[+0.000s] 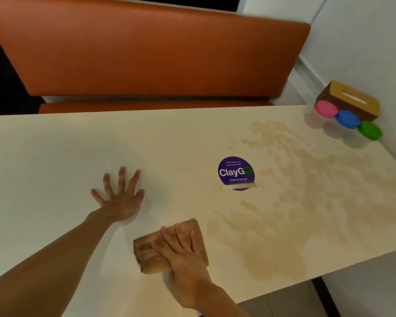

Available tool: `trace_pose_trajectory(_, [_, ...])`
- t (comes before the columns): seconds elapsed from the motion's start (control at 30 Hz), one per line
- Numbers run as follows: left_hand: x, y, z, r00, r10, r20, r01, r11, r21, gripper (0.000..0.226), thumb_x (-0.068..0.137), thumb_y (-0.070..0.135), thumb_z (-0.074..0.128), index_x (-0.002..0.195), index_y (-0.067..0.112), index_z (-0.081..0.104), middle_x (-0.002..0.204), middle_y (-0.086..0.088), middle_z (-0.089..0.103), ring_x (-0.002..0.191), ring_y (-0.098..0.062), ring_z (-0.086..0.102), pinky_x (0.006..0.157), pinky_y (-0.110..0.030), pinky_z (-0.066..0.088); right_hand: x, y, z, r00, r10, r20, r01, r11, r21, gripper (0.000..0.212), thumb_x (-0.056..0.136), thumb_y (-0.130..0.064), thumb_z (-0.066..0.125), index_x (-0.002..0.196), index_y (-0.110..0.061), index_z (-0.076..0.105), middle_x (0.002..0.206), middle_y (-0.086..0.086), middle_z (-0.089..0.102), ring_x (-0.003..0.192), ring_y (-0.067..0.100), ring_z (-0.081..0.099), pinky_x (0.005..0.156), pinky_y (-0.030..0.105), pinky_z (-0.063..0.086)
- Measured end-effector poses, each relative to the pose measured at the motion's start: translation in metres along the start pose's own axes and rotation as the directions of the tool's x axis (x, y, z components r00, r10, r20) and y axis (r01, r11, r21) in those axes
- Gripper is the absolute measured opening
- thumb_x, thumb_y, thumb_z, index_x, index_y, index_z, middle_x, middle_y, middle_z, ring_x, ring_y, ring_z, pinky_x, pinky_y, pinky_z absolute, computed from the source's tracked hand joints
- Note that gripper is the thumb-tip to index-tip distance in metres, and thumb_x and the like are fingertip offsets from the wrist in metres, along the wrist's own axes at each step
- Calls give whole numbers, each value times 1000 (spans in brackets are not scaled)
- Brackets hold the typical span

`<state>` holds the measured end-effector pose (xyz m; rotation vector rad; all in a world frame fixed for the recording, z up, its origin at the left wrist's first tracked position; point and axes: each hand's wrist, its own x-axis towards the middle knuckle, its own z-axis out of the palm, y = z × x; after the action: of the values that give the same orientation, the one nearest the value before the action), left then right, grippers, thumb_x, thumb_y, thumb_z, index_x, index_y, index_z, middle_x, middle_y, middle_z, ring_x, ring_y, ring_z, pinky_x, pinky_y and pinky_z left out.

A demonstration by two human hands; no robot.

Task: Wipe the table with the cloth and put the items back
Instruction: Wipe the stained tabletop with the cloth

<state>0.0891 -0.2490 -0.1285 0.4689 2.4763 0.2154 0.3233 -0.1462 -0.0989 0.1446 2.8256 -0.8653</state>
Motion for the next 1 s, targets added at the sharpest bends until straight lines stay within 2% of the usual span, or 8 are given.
trace_pose_trajectory(0.1, [2, -1, 2, 1000, -4, -4, 4, 1000, 7, 59, 93, 65, 11, 129, 59, -36, 136, 20, -51, 138, -28, -41, 103, -67, -22, -17, -3, -13, 996, -19, 90, 8, 993, 120, 58, 90, -10, 47, 141, -36, 41, 158, -21, 17, 147, 5, -12, 118, 36, -17])
trace_pose_trajectory(0.2, [3, 1, 2, 1000, -2, -13, 2, 1000, 8, 59, 93, 65, 11, 127, 59, -37, 140, 19, -49, 139, -29, -39, 104, -67, -22, -8, -1, -60, 977, -79, 200, 24, 965, 263, 55, 85, 6, 47, 132, -23, 55, 138, 2, 55, 137, 22, 39, 117, 34, 22])
trace_pose_trajectory(0.27, [4, 3, 3, 1000, -6, -14, 6, 1000, 5, 59, 94, 64, 12, 126, 59, -38, 148, 17, -44, 140, -30, -37, 104, -67, -21, 10, 2, -91, 979, -114, 171, 52, 942, 331, 55, 84, 12, 44, 129, -17, 56, 131, 4, 62, 123, 23, 55, 107, 36, 39])
trace_pose_trajectory(0.33, [5, 2, 4, 1000, -3, -12, 3, 1000, 11, 61, 94, 64, 14, 130, 59, -35, 148, 16, -44, 140, -30, -37, 104, -68, -21, 32, 0, -109, 994, -94, 64, 67, 940, 334, 60, 84, 11, 42, 134, -21, 52, 135, 1, 60, 125, 20, 55, 105, 36, 43])
trace_pose_trajectory(0.43, [6, 0, 5, 1000, 13, -3, -13, 1000, 9, 63, 94, 62, 19, 131, 60, -32, 139, 20, -50, 139, -31, -39, 102, -68, -23, 65, 3, -110, 991, -98, -87, 112, 979, 168, 73, 79, 11, 41, 142, -26, 44, 147, 4, 47, 134, 23, 43, 112, 39, 32])
trace_pose_trajectory(0.53, [5, 0, 7, 1000, 4, -18, -4, 1000, 2, 60, 93, 66, 14, 125, 61, -37, 149, 17, -43, 140, -30, -38, 103, -68, -22, 78, 20, -90, 999, -31, -6, 30, 990, -135, 74, 84, 3, 45, 148, -31, 30, 160, 4, 21, 146, 29, 17, 119, 46, 11])
trace_pose_trajectory(0.67, [7, 1, 4, 999, 12, -35, -13, 1000, -4, 59, 93, 66, 11, 122, 61, -40, 152, 15, -40, 141, -31, -36, 104, -69, -19, 59, 34, -45, 997, 33, 67, -14, 967, -255, 76, 89, -8, 46, 152, -35, 13, 163, 0, -11, 147, 29, -21, 116, 46, -20])
trace_pose_trajectory(1.0, [9, -4, 5, 999, -8, -36, 8, 1000, 16, 60, 93, 67, 14, 139, 59, -24, 154, 16, -36, 142, -29, -34, 105, -68, -18, -11, 39, -26, 980, -166, 109, 178, 978, -112, 68, 85, 0, 48, 144, -32, 38, 162, -7, 10, 149, 18, -12, 119, 45, -15])
